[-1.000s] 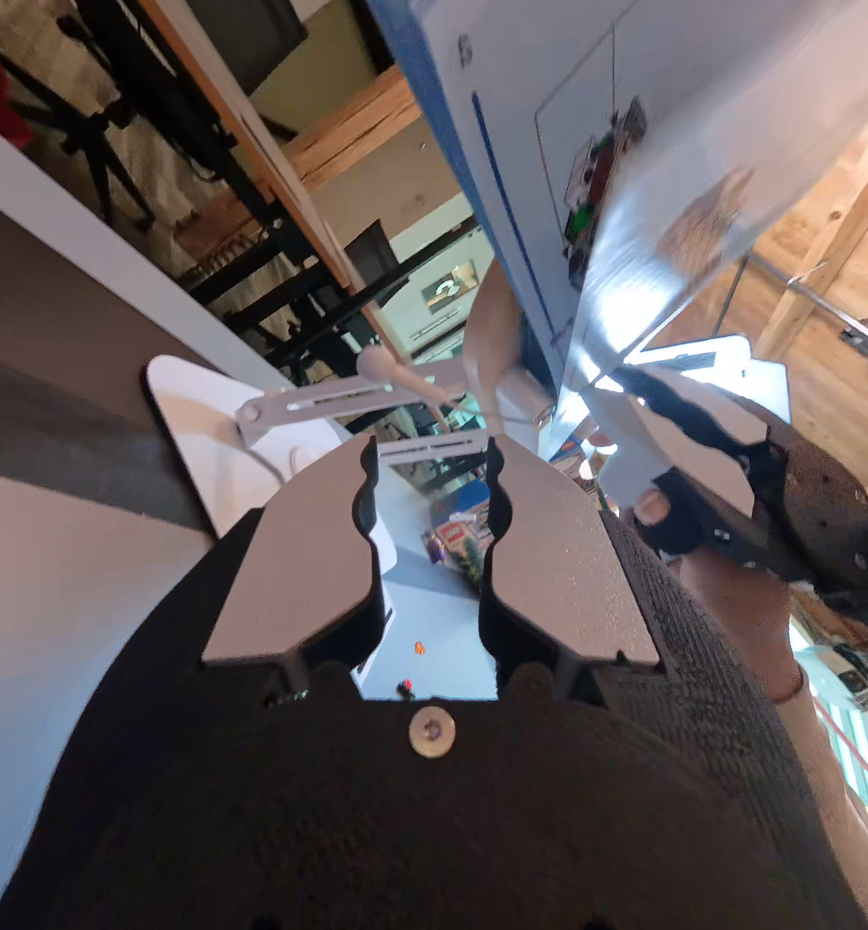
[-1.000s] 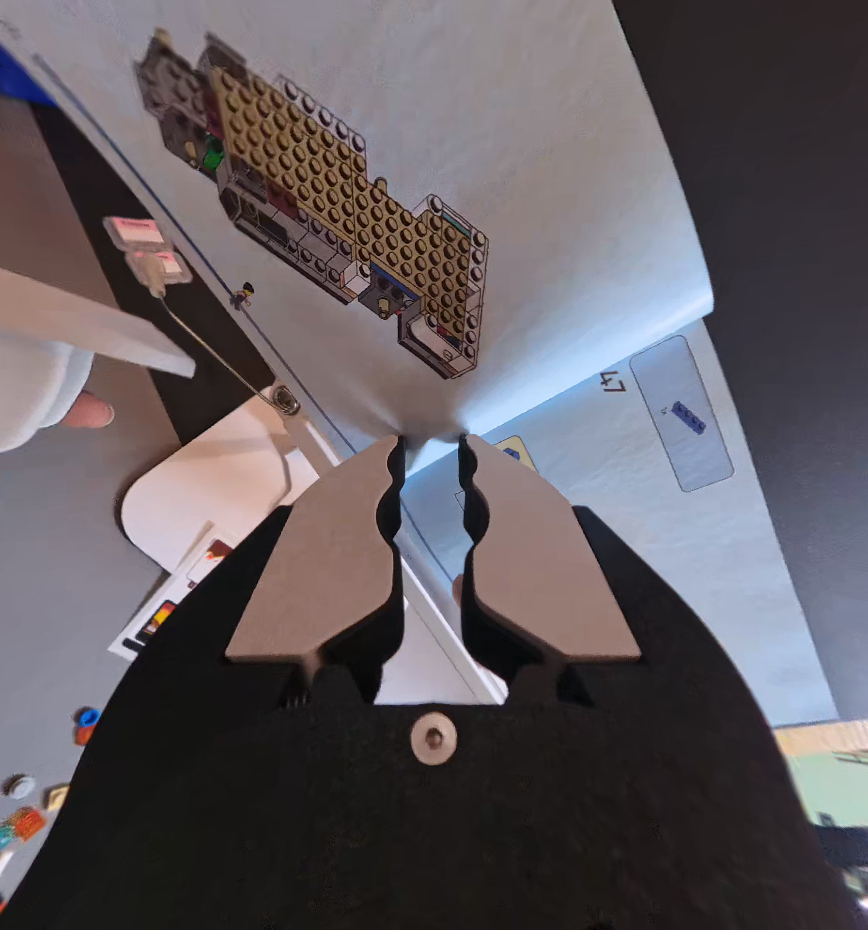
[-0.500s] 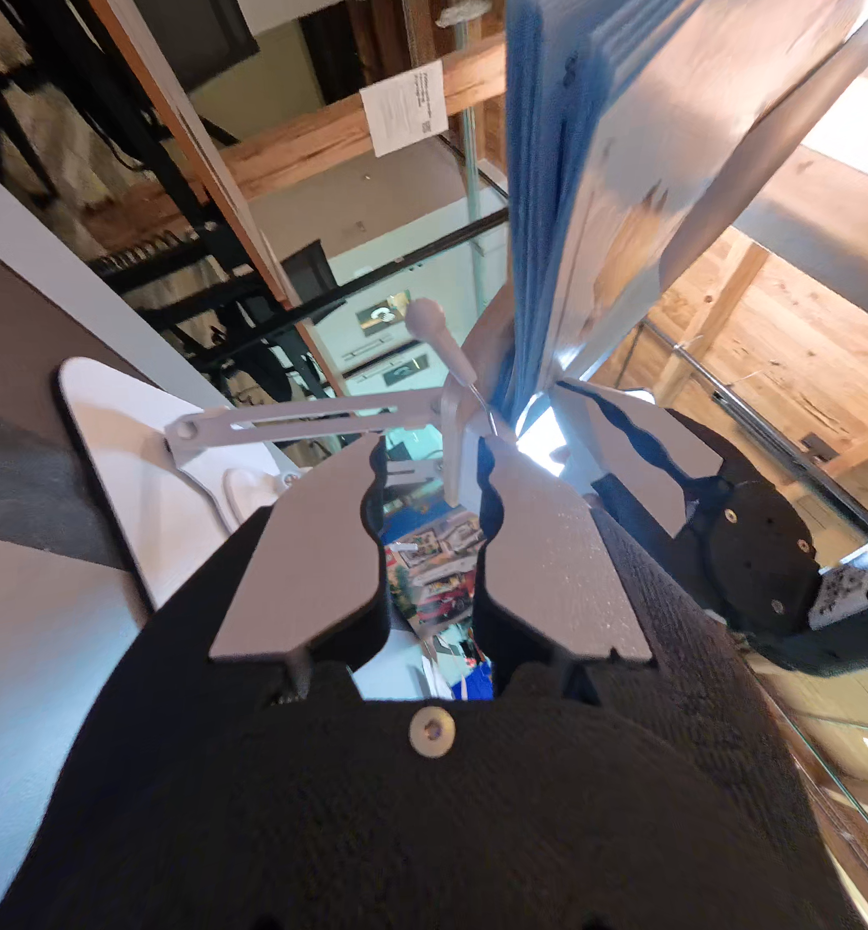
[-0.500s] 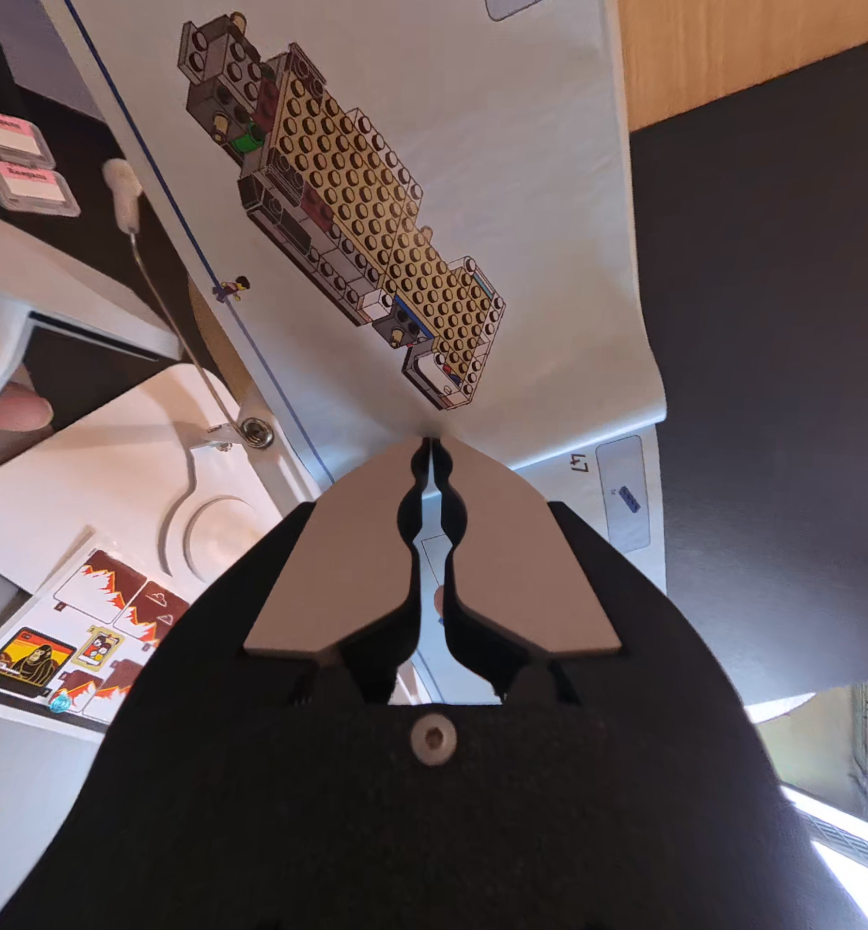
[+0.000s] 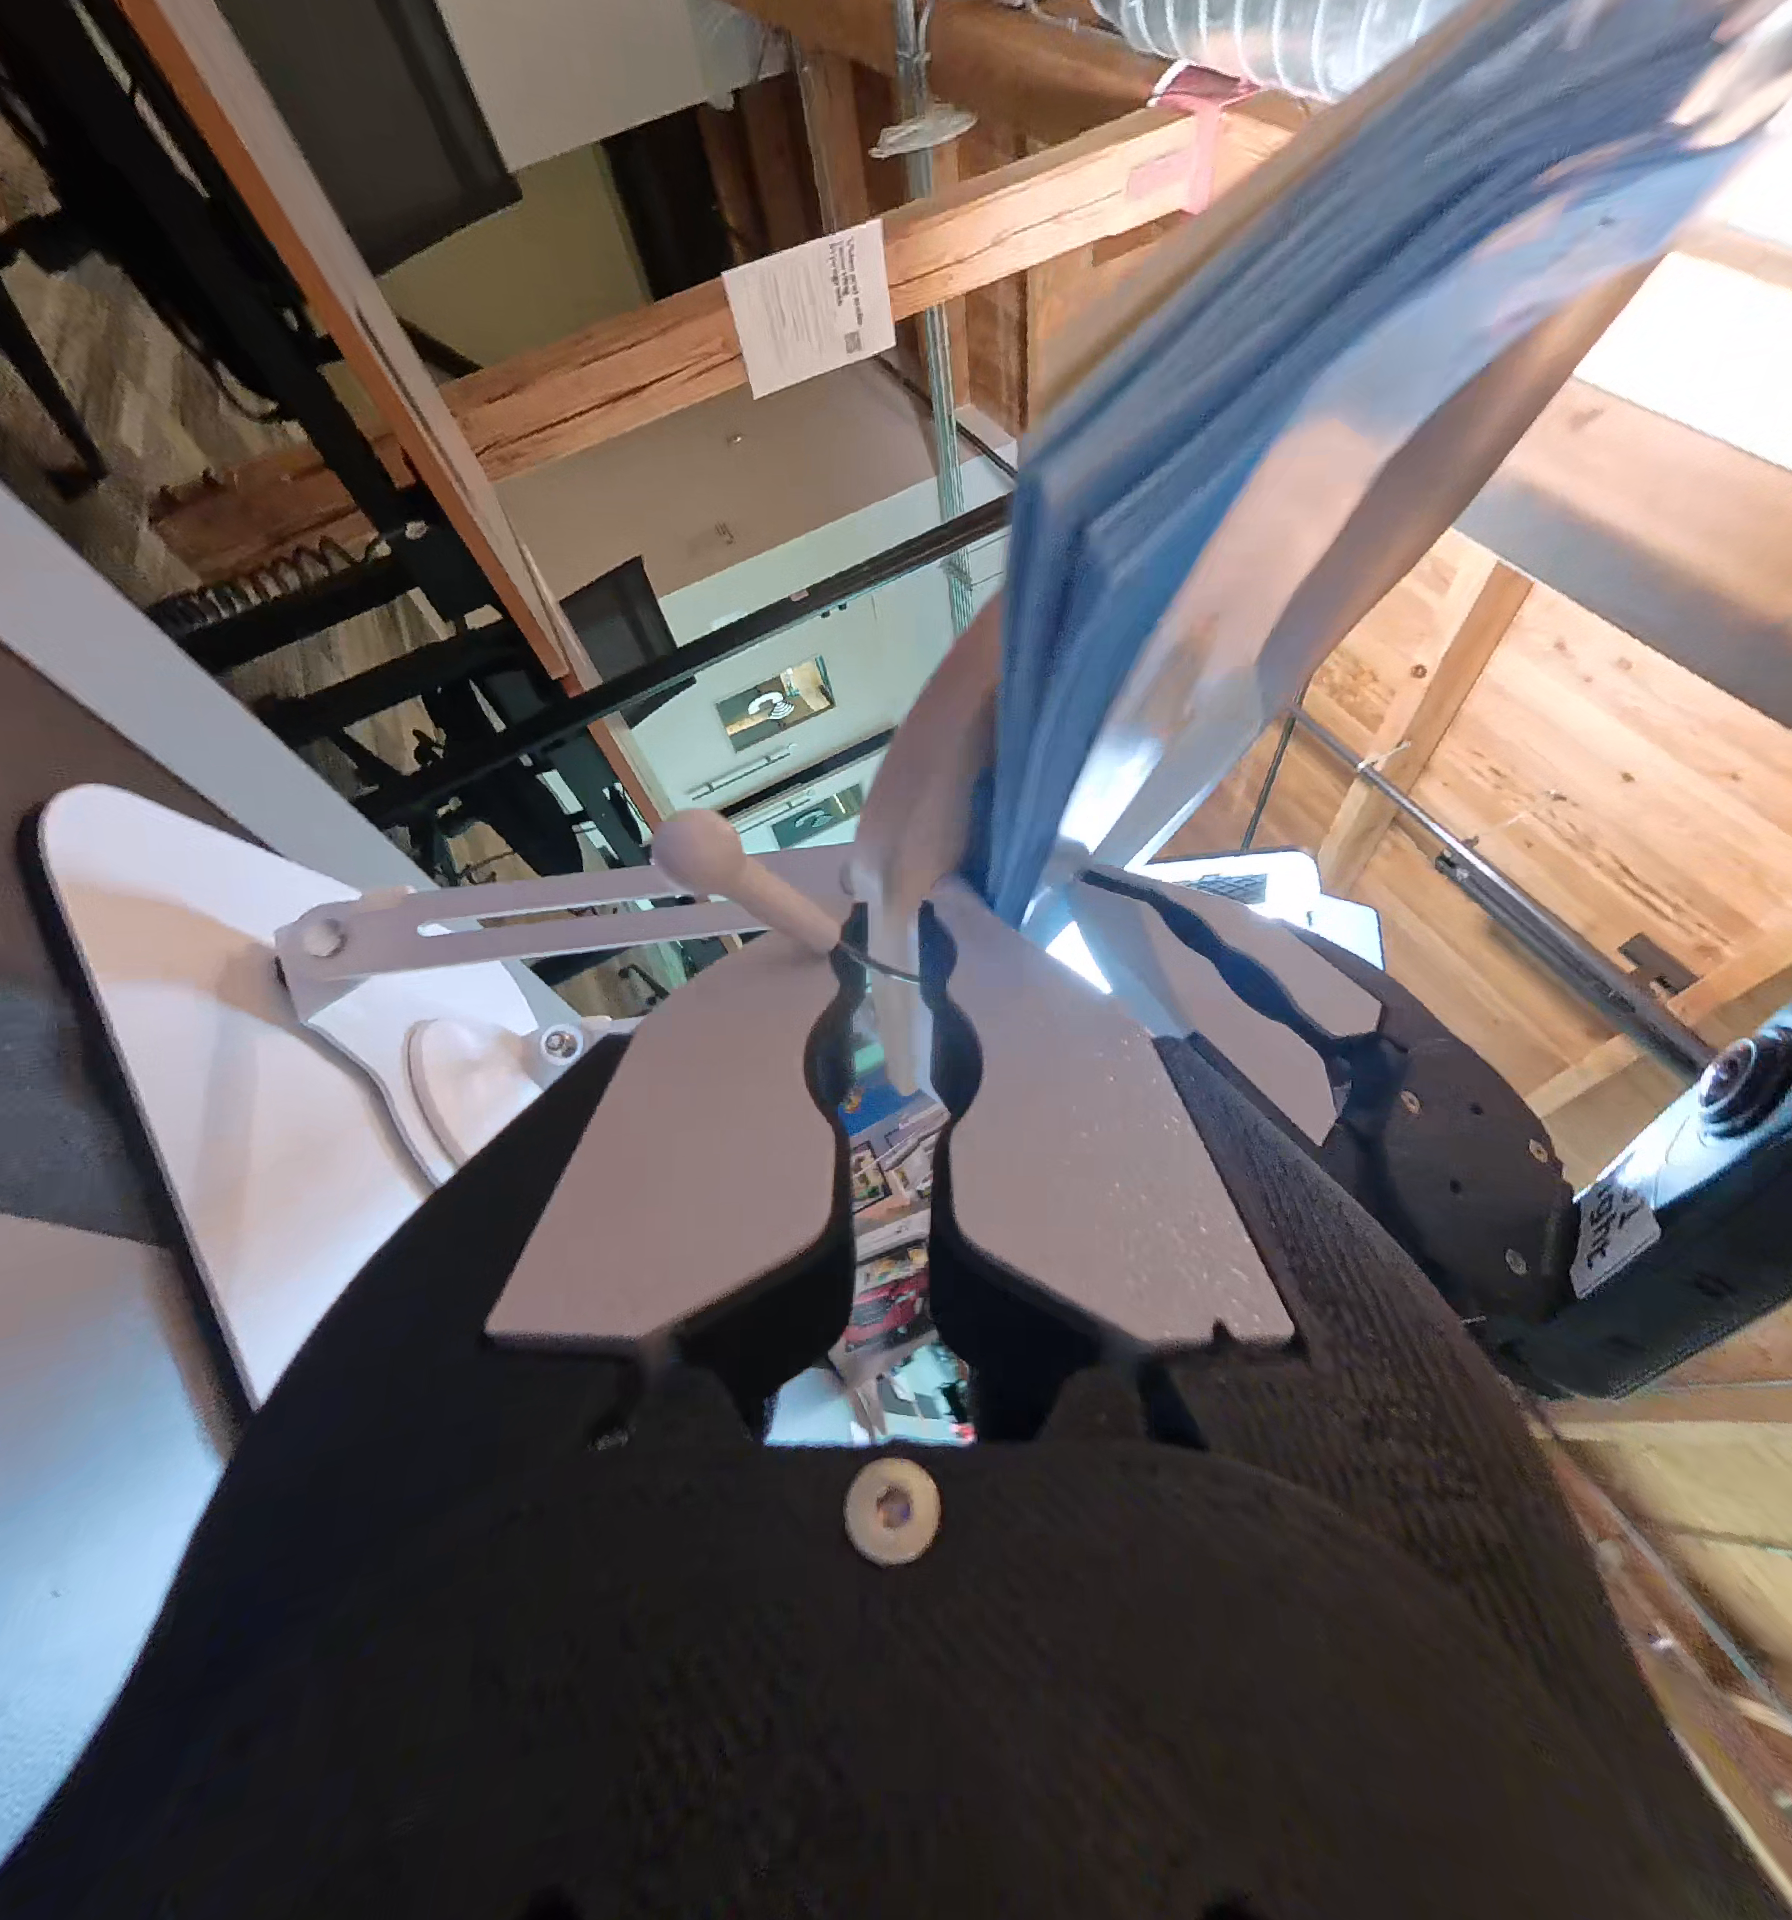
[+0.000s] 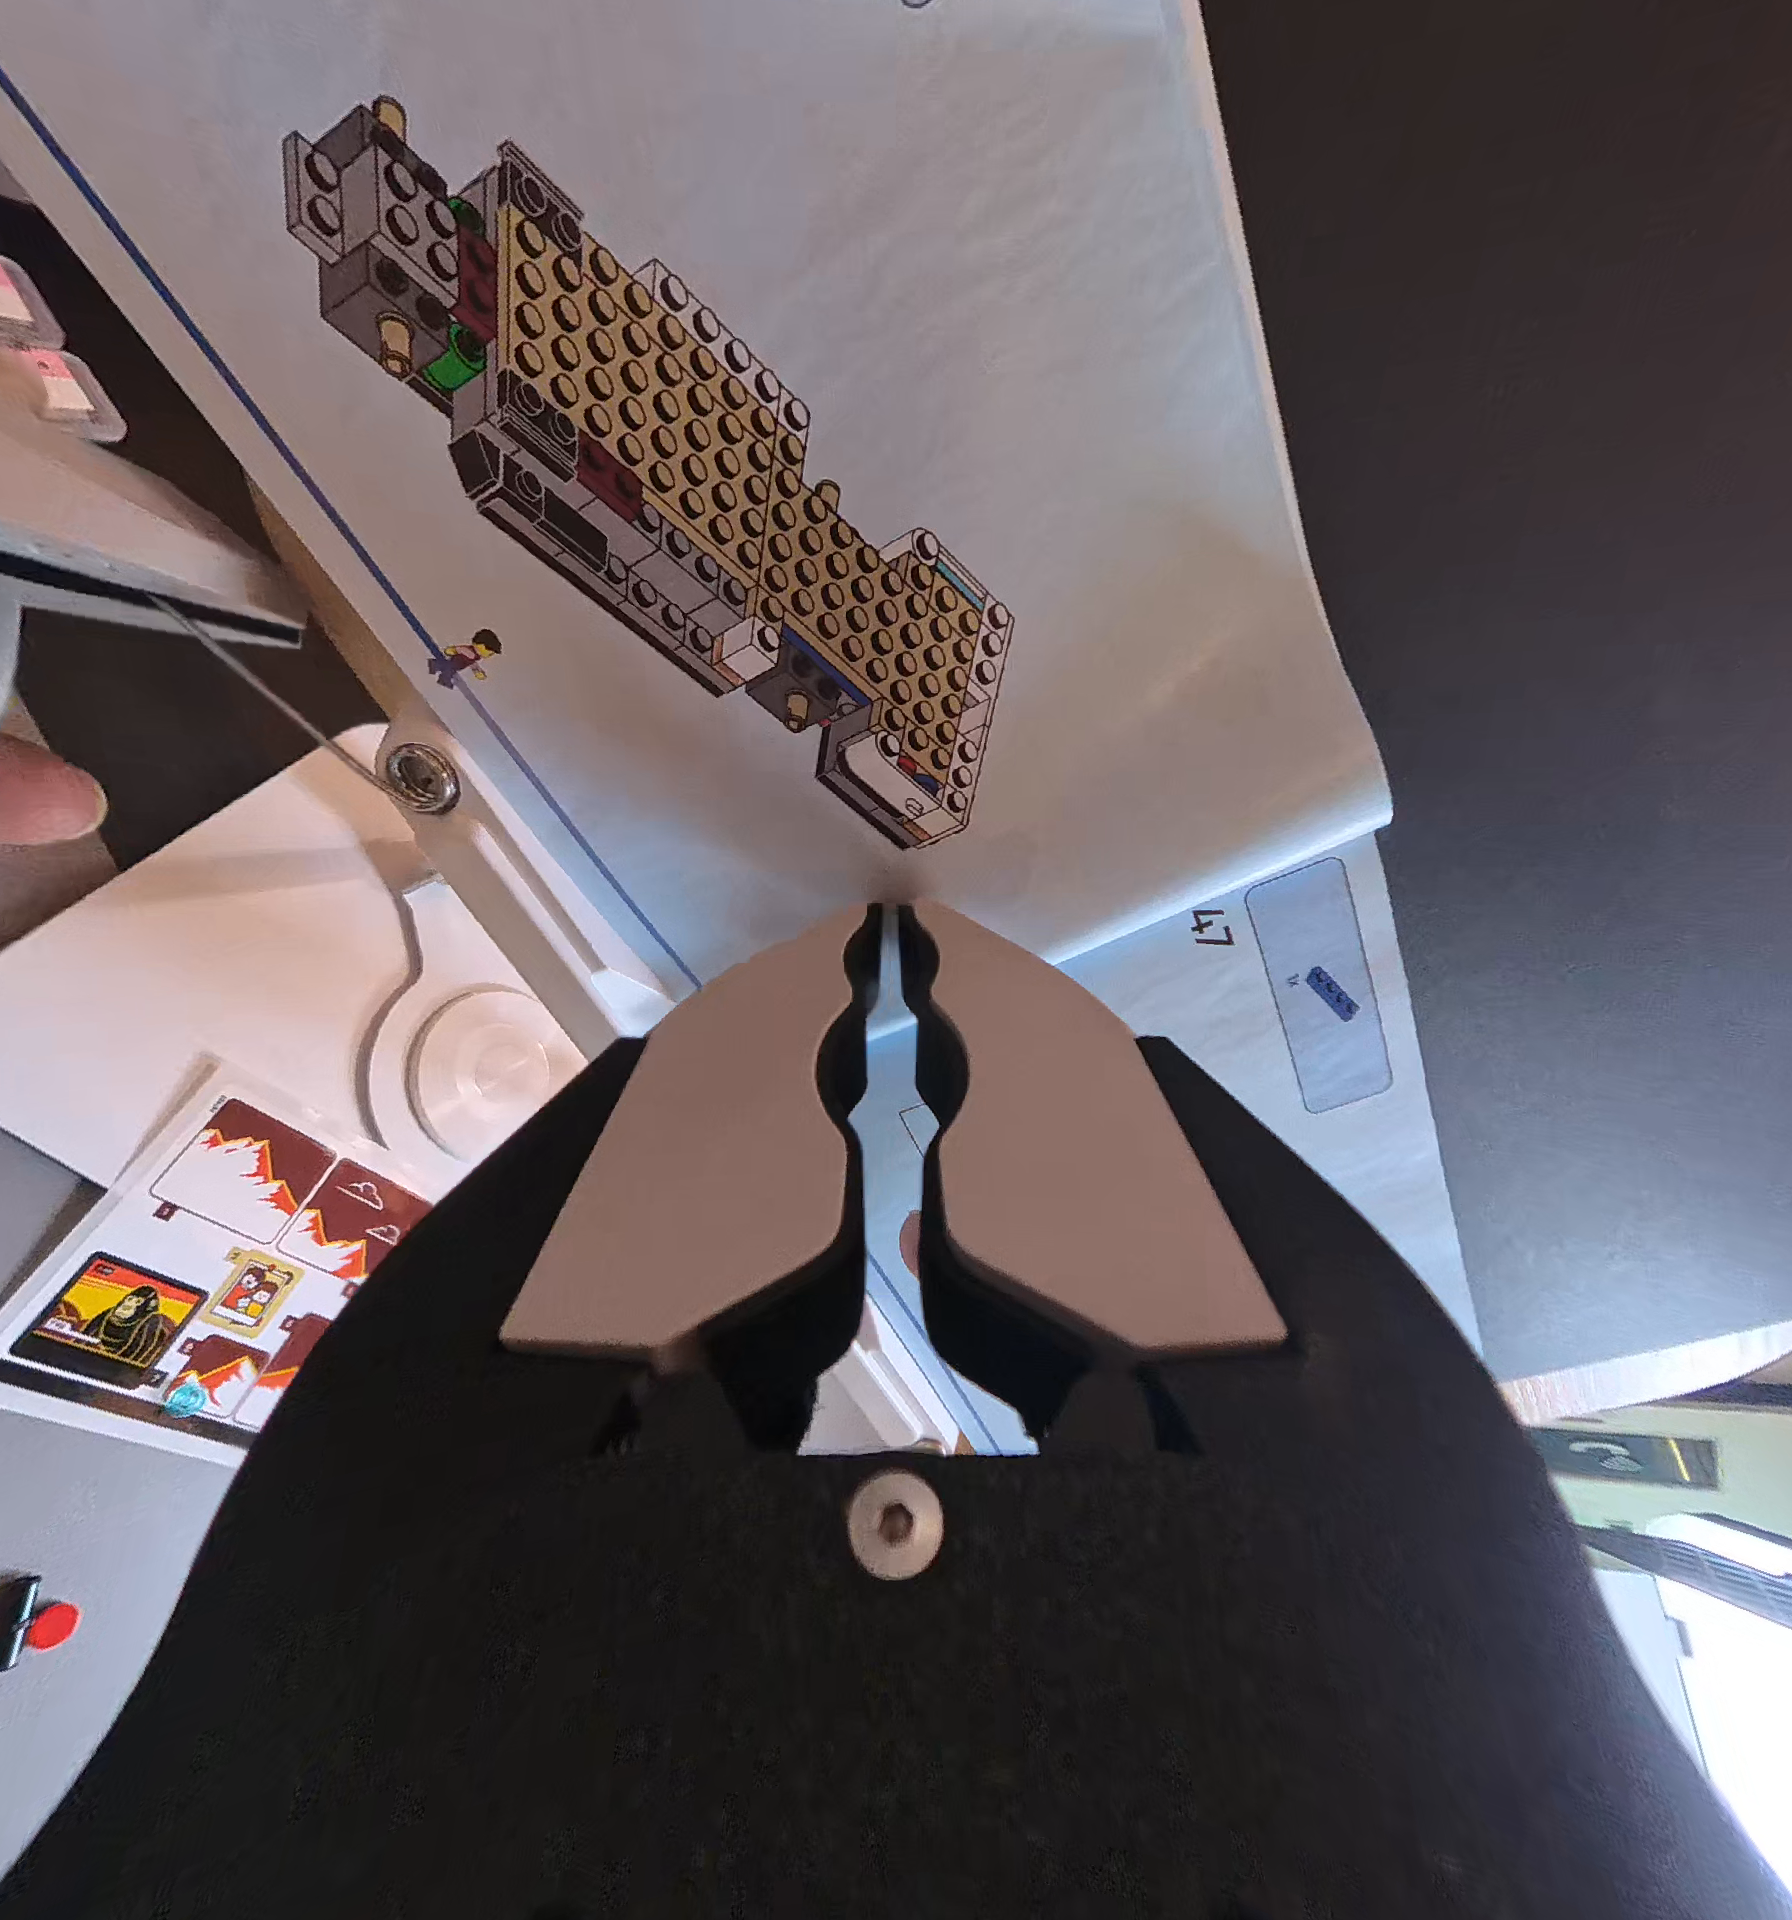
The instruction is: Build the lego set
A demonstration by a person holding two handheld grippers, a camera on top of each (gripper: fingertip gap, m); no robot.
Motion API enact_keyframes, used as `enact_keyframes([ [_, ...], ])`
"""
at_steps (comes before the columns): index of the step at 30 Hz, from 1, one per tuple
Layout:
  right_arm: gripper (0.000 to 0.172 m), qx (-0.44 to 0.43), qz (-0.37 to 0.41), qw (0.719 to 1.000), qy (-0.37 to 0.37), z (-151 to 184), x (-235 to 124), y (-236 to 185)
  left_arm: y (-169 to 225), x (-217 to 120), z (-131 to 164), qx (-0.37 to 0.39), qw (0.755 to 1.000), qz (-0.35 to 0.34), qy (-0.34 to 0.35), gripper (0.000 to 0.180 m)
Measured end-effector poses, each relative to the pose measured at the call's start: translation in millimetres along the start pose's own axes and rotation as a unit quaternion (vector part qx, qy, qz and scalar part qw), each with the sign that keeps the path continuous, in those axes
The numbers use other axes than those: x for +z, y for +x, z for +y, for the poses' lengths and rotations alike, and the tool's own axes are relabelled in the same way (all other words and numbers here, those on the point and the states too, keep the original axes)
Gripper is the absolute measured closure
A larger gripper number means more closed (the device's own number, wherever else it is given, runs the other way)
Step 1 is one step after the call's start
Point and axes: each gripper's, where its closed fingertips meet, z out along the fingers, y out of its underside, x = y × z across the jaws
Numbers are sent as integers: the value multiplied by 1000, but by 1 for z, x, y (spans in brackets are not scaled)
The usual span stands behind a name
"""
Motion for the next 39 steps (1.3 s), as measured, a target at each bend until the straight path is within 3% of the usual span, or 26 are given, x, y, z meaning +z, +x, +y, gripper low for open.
enact_keyframes([
  [5, 167, -16, -2, 1000, -15, -7, 5, -7, 19, -8, 0, 59, 995, -55, 57, 180],
  [7, 168, -9, -14, 1000, -13, -11, 6, -10, 29, -7, 0, 169, 979, -106, 51, 180],
  [9, 168, -6, -22, 1000, -14, -11, 7, -10, 39, -2, 0, 302, 941, -152, 3, 180],
  [12, 169, 8, -35, 999, -11, -11, 6, -10, 48, 10, 2, 408, 889, -198, -57, 179],
  [13, 169, 10, -38, 999, -8, -12, 5, -10, 51, 15, 3, 453, 863, -209, -83, 180],
  [16, 168, 42, -61, 997, 7, -12, 3, -12, 55, 34, 13, 595, 747, -228, -187, 179],
  [17, 167, 58, -72, 996, 13, -11, 3, -12, 56, 40, 16, 616, 727, -223, -204, 180],
  [19, 166, 77, -91, 992, 44, -12, 2, -13, 55, 46, 18, 623, 720, -212, -221, 180],
  [22, 157, 155, -137, 973, 102, -11, -18, -9, 47, 44, 10, 652, 686, -219, -237, 176],
  [24, 154, 201, -124, 962, 136, -2, -29, 7, 49, 43, 11, 665, 677, -207, -237, 176],
  [27, 158, 200, -102, 966, 130, 16, -22, 13, 50, 45, 15, 701, 640, -209, -235, 176],
  [31, 157, 184, -106, 971, 113, 16, -8, -2, 49, 53, 31, 754, 566, -204, -263, 175],
  [37, 154, 233, -140, 953, 136, 19, -12, -9, 35, 58, 51, 845, 389, -178, -321, 168],
  [39, 151, 249, -148, 946, 147, 26, -16, -7, 32, 56, 53, 854, 358, -178, -334, 162],
])
